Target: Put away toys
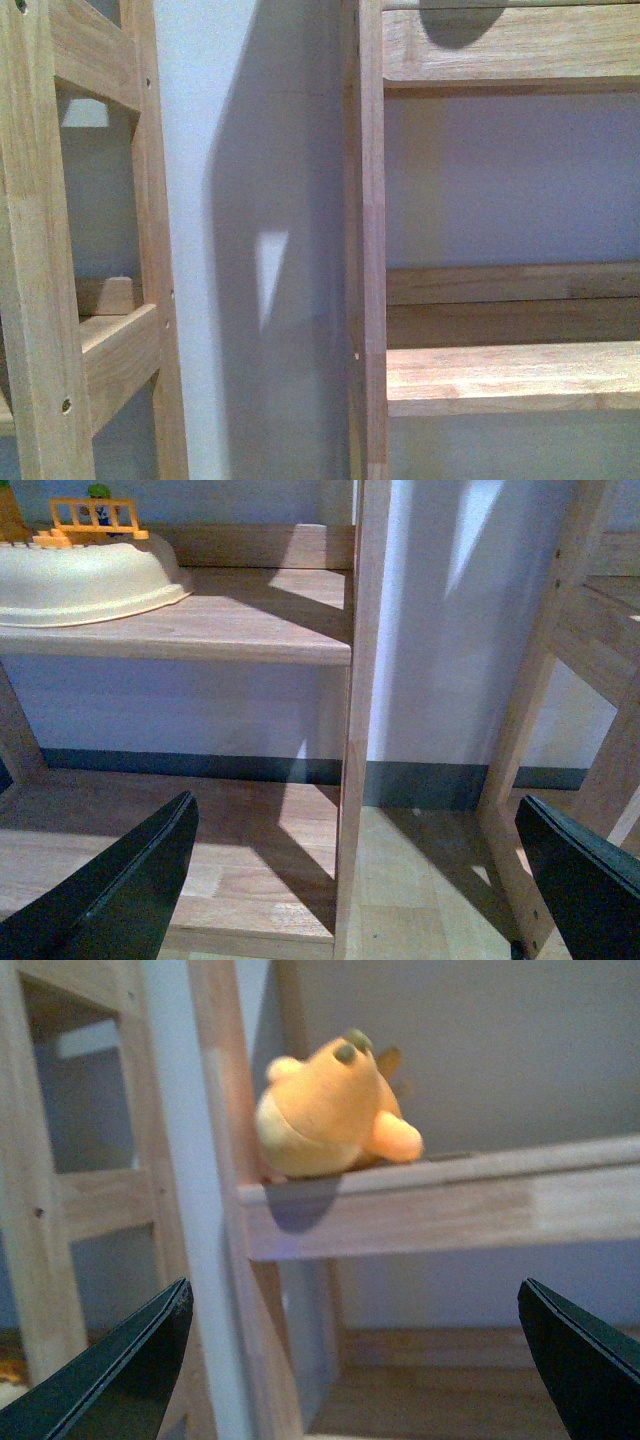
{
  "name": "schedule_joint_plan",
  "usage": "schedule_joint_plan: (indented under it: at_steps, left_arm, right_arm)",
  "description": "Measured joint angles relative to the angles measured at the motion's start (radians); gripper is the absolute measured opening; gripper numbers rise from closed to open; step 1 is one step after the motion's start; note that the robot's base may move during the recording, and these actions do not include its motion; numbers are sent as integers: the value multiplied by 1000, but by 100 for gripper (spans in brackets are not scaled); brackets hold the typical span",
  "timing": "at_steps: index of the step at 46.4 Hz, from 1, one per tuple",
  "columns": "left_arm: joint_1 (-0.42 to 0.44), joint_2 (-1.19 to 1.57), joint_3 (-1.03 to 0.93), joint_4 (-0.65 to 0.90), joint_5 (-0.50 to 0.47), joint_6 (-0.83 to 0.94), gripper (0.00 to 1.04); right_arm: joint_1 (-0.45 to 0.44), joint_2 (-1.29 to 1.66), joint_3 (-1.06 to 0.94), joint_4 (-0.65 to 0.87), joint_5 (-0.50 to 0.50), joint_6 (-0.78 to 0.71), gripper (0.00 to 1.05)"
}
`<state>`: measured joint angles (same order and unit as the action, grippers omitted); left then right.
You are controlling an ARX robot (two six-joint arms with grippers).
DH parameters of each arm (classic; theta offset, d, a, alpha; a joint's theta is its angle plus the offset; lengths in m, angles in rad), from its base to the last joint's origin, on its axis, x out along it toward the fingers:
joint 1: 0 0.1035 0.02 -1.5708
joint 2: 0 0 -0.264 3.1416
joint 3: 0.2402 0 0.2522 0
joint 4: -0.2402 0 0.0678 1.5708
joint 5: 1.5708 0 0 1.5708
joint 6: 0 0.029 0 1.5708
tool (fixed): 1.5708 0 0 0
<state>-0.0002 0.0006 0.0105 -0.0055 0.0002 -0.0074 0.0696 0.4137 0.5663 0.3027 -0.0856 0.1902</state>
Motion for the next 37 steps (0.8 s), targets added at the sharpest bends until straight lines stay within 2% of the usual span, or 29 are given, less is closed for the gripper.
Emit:
schedule_joint_plan:
  at_steps: [6, 14, 16, 19, 28, 30, 32, 37]
  left_arm:
    - [0, 0, 0, 0, 0, 0, 99]
    - [0, 0, 0, 0, 0, 0, 99]
    - [0, 0, 0, 0, 0, 0, 99]
    - [0, 0, 0, 0, 0, 0, 99]
    - [0, 0, 0, 0, 0, 0, 99]
    - [0, 0, 0, 0, 0, 0, 99]
    - [0, 0, 0, 0, 1, 0, 99]
    - [0, 0, 0, 0, 0, 0, 99]
  right_arm:
    - [14, -69, -134, 2, 45, -15, 98]
    - [110, -142, -258, 1, 163, -58, 98]
    - [169, -161, -258, -169, 289, -107, 89]
    - [183, -207, -315, -304, 325, -143, 77]
    - [97, -284, -425, -323, 240, -175, 39]
    - [39, -298, -433, -323, 151, -180, 30]
    - [-16, -307, -443, -323, 109, -182, 23]
    - [-61, -320, -463, -323, 96, -183, 8]
